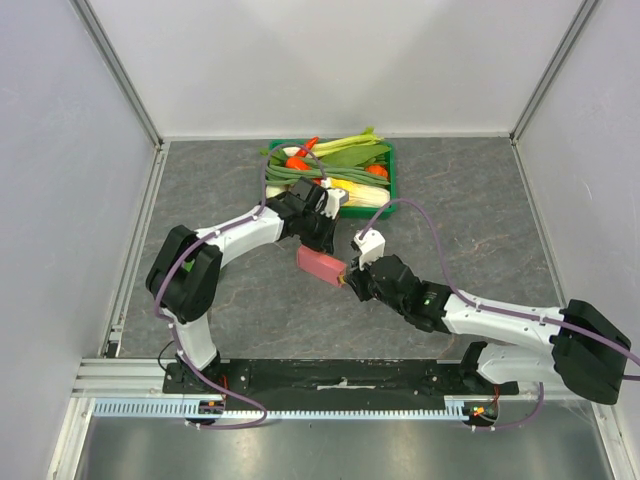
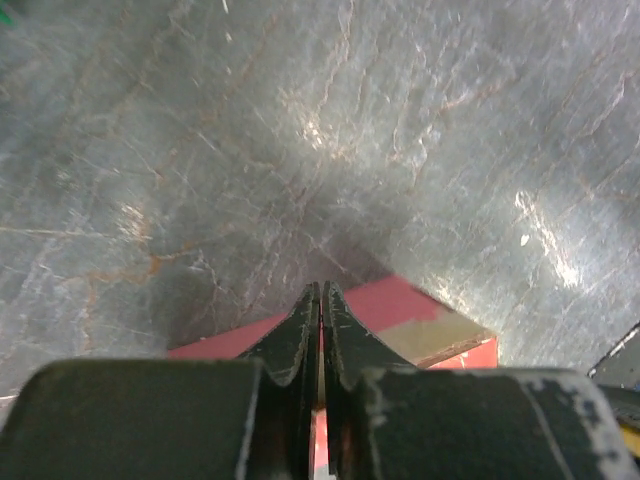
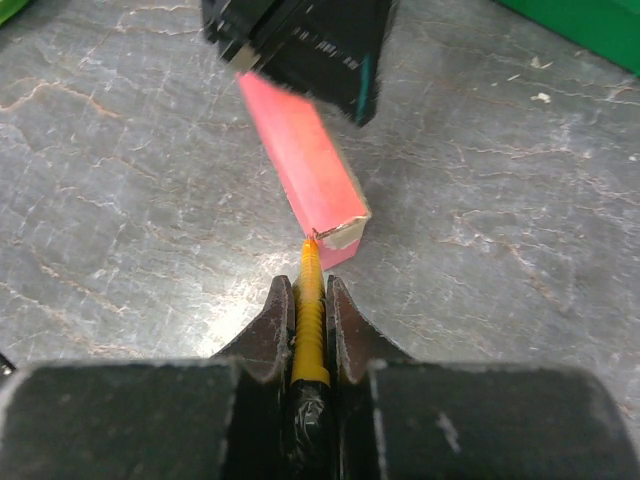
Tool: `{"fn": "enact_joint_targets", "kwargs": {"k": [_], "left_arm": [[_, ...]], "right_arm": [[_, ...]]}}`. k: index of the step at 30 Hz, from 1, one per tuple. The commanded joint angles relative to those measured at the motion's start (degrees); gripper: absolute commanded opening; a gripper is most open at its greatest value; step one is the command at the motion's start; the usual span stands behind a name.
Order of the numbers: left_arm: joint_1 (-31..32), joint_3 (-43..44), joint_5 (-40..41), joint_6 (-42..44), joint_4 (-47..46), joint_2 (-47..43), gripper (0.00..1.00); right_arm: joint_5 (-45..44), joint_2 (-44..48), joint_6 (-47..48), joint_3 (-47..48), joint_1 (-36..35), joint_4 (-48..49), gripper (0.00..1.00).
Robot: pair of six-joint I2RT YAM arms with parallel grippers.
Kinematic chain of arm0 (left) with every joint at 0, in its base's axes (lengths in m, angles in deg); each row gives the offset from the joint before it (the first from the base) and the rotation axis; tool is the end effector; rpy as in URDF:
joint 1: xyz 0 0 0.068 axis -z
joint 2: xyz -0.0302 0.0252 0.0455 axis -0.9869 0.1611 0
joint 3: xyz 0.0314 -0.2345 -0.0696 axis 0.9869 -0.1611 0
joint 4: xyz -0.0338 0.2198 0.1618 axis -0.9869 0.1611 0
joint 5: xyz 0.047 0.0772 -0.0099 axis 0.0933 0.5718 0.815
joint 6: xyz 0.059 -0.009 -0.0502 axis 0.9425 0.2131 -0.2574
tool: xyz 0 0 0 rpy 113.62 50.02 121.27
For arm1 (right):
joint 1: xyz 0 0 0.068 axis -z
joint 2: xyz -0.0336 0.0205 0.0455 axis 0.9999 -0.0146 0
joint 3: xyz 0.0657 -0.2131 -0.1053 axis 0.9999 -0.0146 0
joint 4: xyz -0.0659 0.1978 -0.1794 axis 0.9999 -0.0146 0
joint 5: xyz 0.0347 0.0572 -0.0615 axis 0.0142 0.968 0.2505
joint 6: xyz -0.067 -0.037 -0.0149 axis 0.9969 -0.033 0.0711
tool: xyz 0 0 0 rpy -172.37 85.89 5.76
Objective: Unpack the express box
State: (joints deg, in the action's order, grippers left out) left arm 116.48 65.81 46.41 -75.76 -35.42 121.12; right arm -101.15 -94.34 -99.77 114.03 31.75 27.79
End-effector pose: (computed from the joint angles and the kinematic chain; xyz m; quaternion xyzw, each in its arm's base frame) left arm 0.3204 -0.2551 0.1483 0.2875 0.9000 -0.2380 0.2251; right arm 0.1758 0.2423 0.1654 -0.1800 0.8331 0.2451 0.4621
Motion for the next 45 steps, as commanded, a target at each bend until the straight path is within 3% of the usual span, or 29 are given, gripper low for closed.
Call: {"fn": "enact_joint_targets", "kwargs": {"k": [1, 14, 24, 31, 37, 45], "left_arm": [[-0.2, -2.3, -3.8, 0.7, -0.2, -2.0, 0.07], [-0.2, -4.1, -2.7, 0.6, -0.5, -6.2, 0.12], [-0.5, -1.8, 8.0, 0.8, 0.1, -11.8, 0.48], [-0.4, -3.4, 2.4, 5.6, 3.0, -14.9, 0.58], [0.0, -9.9, -6.0, 11.2, 1.8, -17.8, 0.65], [1.3, -13.6, -12.5, 12.4, 0.3, -17.4, 0.69]], "right_arm": [[-5.5, 2.5, 1.4, -0.4, -0.1, 3.0, 0.00], [-5.3, -0.6, 0.7, 1.1, -0.1, 4.3, 0.00], [-7.1, 3.3, -1.4, 0.4, -0.2, 0.5, 0.00], [-11.2, 5.6, -6.6, 0.4, -0.1, -7.2, 0.00], [-14.3, 9.5, -9.5, -1.4, 0.1, -9.2, 0.00], [-14.4, 11.0, -10.6, -3.0, 0.7, -9.5, 0.00]]}}
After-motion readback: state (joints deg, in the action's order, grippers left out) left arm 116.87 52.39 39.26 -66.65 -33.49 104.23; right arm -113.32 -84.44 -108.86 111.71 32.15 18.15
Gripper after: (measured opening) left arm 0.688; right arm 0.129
